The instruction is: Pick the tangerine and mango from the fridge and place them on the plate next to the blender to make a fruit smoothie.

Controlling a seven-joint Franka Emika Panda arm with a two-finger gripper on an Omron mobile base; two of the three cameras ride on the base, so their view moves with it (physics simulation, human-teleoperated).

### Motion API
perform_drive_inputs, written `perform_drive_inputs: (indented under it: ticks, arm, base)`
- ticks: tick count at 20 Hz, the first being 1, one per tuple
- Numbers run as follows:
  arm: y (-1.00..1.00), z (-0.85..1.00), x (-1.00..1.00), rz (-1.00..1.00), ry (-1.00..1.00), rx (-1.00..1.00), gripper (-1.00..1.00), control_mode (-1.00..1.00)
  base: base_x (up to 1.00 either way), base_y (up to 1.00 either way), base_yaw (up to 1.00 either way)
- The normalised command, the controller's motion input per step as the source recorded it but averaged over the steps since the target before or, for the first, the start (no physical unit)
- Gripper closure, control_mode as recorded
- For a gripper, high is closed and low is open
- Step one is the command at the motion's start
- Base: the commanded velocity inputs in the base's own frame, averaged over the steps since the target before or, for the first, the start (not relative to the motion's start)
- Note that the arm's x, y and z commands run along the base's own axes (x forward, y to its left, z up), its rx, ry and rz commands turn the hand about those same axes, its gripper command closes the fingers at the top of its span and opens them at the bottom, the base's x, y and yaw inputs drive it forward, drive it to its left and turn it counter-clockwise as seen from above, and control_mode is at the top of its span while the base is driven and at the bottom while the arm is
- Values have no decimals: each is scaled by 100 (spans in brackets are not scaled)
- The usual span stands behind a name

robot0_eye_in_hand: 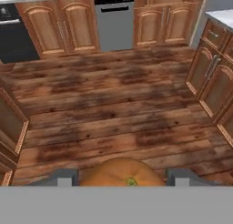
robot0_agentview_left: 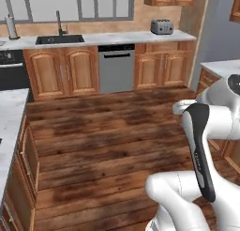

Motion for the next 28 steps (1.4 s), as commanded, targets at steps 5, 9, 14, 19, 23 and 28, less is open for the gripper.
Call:
perform_drive_inputs:
  ticks: [5,9,14,19,23,28]
  arm:
    - [0,0,0,0,0,0,100,100]
    - [0,0,0,0,0,0,100,100]
    - [0,0,0,0,0,0,100,100]
    - [0,0,0,0,0,0,100,100]
    - [0,0,0,0,0,0,100,100]
    - [0,0,0,0,0,0,100,100]
  base:
    - [-8,10,94]
    - [-1,10,89]
    - [0,6,82]
    - [6,-3,49]
    - [65,-42,5]
    - [100,-85,0]
